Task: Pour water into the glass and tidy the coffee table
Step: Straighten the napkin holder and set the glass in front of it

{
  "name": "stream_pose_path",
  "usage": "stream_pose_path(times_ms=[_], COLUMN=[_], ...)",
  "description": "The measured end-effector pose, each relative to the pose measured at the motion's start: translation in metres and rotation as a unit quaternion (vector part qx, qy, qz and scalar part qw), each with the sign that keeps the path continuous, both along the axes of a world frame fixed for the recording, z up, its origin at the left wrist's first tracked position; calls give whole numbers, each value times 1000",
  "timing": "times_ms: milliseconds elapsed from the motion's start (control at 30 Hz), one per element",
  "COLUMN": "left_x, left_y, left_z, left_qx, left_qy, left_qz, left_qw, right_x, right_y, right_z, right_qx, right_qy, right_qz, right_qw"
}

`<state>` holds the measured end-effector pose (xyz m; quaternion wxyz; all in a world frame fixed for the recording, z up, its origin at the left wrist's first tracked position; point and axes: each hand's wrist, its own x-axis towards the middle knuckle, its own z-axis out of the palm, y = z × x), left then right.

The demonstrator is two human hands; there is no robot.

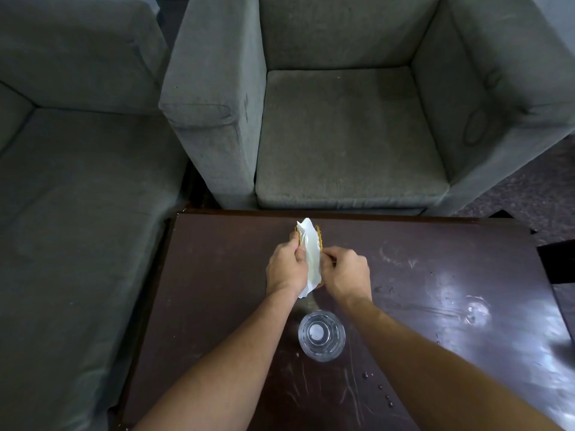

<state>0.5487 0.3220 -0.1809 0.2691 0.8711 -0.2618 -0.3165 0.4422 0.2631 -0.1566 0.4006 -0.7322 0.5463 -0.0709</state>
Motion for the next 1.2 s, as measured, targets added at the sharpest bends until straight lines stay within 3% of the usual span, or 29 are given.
stream_pose_path(times_ms=[300, 467, 567, 633, 767, 933, 1200], left_x=[-5, -15, -25, -31, -47, -72, -85], left_y=[35, 68, 79, 92, 123, 143, 143], left_z=[4, 0, 7, 10, 3, 7, -18], left_qx=[8, 46, 21, 0, -4, -30, -85], left_qy=[22, 143, 205, 225, 201, 198, 95], left_qz=[95, 108, 122, 81, 11, -32, -15], left_qw=[995, 983, 971, 971, 979, 979, 992], right_x=[-33, -61, -78, -91, -116, -125, -120], right_y=[-3, 2, 11, 22, 41, 57, 77], right_z=[1, 1, -1, -3, -15, -28, -51], right_qx=[-20, 31, 51, 61, 121, 80, 67], right_qy=[20, 43, 42, 34, -6, 30, -33], right_qz=[-11, 35, 74, 103, 146, 209, 164], right_qw=[1000, 998, 995, 992, 982, 974, 984])
